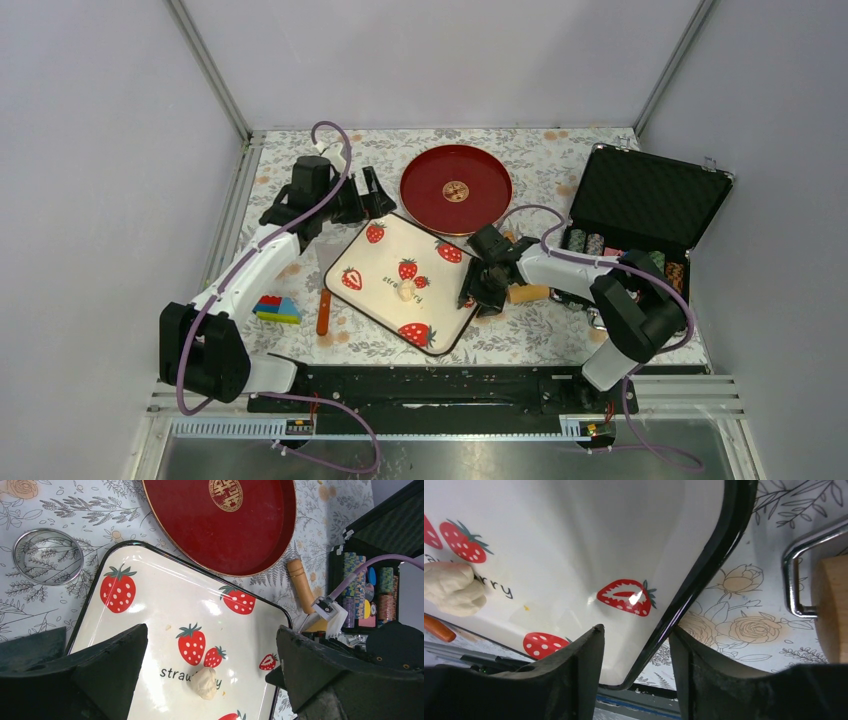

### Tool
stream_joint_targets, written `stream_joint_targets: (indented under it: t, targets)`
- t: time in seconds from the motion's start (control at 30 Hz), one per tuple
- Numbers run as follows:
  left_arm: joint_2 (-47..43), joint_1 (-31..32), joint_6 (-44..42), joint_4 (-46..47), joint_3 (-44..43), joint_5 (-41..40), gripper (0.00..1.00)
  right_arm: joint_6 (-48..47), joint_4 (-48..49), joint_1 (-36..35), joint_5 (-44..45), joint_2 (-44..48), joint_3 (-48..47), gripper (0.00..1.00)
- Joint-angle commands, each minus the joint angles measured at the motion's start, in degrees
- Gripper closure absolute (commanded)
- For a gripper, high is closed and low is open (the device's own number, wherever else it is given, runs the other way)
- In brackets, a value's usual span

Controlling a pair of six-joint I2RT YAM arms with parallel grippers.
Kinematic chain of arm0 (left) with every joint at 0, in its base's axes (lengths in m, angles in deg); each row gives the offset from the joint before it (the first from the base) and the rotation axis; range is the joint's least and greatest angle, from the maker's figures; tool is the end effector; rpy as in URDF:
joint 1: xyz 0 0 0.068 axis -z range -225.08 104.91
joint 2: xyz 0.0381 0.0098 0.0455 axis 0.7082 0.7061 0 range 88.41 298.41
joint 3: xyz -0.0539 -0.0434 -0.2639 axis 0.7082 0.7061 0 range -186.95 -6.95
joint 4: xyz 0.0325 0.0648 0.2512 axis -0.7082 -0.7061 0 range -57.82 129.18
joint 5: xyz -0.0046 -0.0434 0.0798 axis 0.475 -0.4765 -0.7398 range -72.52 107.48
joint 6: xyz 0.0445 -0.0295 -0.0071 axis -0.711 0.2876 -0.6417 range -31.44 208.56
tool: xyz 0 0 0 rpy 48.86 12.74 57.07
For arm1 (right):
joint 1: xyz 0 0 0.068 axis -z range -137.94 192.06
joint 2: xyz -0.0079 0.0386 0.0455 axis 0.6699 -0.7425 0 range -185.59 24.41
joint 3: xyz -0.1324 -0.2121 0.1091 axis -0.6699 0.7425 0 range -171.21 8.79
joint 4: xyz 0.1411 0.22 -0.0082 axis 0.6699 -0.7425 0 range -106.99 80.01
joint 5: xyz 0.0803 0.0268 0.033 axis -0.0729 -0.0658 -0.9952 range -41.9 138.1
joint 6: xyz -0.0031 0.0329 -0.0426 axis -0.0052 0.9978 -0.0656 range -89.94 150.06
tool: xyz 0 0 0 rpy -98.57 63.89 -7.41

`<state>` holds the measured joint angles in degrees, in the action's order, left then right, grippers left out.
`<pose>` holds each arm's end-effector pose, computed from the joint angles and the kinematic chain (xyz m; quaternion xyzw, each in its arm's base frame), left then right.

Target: Roll out the dumpling wrappers from the dough

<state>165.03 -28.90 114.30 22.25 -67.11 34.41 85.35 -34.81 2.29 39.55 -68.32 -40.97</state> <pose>0.2863 -0.0939 0.2991 -0.0029 0.8736 -0.2888 0.3917 0.2226 0.1922 0.1530 0.1179 0.9715 0.1910 0.0757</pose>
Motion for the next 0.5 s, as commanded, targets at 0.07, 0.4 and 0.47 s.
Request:
stream_joint_targets:
  t: [0.07, 0.4, 0.47]
  targets:
    - [-1.2, -1.3, 1.1, 3.3, -1.3, 2.6, 0.01, 1.9, 2.4, 0.5, 0.5, -3.3, 0.0, 0.48]
    - [-1.0, -2.1, 1.1, 3.7, -1.1, 2.9, 0.01, -9.5, -12.3, 0.4, 10.0, -5.4, -10.6, 0.69]
    - [-0.9, -2.4, 1.2, 3.7, -1.1, 3.0, 0.01, -12.4, -14.6, 0.4, 10.2, -7.3, -12.8, 0.76]
